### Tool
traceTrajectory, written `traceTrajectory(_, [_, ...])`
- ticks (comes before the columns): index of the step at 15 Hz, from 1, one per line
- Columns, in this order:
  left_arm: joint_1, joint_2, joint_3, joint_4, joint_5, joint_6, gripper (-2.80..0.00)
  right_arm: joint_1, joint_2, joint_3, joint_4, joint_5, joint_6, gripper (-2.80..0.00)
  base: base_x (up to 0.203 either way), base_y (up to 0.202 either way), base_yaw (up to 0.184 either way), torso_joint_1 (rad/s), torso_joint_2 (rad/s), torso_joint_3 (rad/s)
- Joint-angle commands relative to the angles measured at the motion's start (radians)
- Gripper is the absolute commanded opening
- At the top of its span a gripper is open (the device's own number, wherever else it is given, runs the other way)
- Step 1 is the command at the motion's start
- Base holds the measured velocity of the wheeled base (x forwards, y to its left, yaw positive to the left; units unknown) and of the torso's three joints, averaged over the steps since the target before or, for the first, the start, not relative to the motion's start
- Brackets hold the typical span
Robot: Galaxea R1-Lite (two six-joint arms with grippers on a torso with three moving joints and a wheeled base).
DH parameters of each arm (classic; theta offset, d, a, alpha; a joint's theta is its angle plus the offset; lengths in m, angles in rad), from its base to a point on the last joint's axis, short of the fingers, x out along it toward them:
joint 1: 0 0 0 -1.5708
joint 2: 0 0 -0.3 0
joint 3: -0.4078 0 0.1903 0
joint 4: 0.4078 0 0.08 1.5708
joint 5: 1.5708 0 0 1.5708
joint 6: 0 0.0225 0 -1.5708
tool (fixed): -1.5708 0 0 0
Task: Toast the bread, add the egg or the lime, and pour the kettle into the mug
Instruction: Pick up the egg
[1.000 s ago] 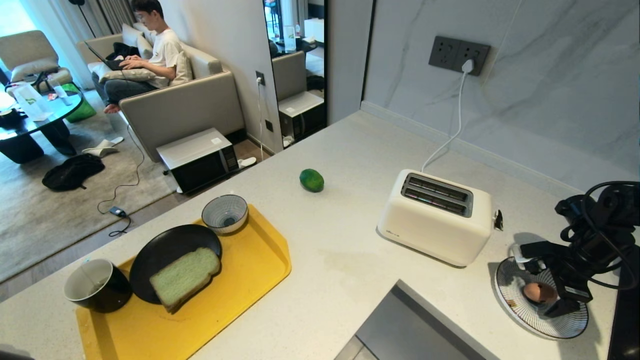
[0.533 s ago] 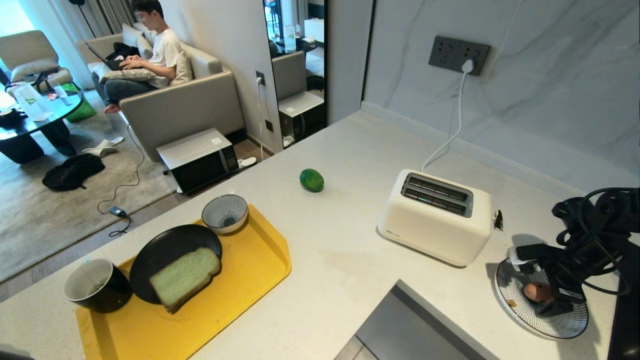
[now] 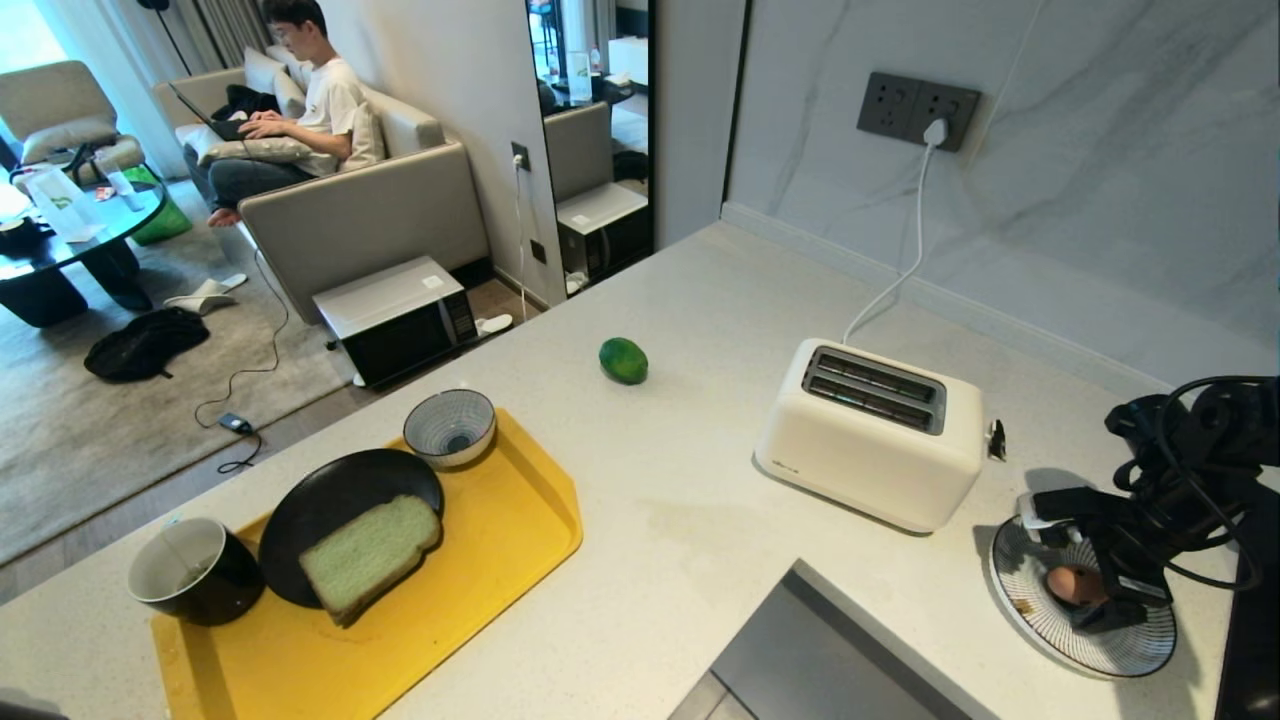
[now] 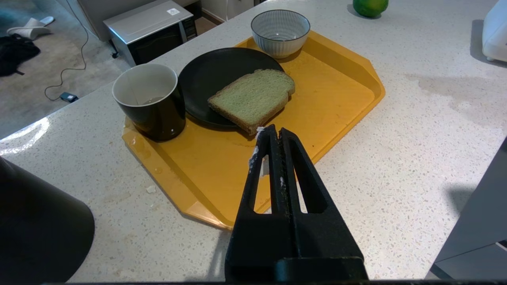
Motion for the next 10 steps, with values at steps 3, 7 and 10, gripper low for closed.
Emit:
traceTrajectory(3, [0.0, 0.001, -0.001, 0.0, 0.0, 0.0, -2.8, -0.004, 0.006, 0.001, 0.003, 0.001, -0.009, 0.0, 0.0, 0.0, 0.0, 0.0, 0.0, 0.0])
traceTrajectory(7, [0.0, 0.001, 0.001, 0.0, 0.0, 0.0, -2.8, -0.005, 0.015, 0.001, 0.003, 0.003, -0.008, 0.0, 0.0, 0.0, 0.0, 0.0, 0.0, 0.0])
traceTrajectory(10, [0.0, 0.001, -0.001, 0.0, 0.0, 0.0, -2.8, -0.005, 0.017, 0.001, 0.001, 0.004, -0.009, 0.0, 0.0, 0.0, 0.0, 0.0, 0.0, 0.0])
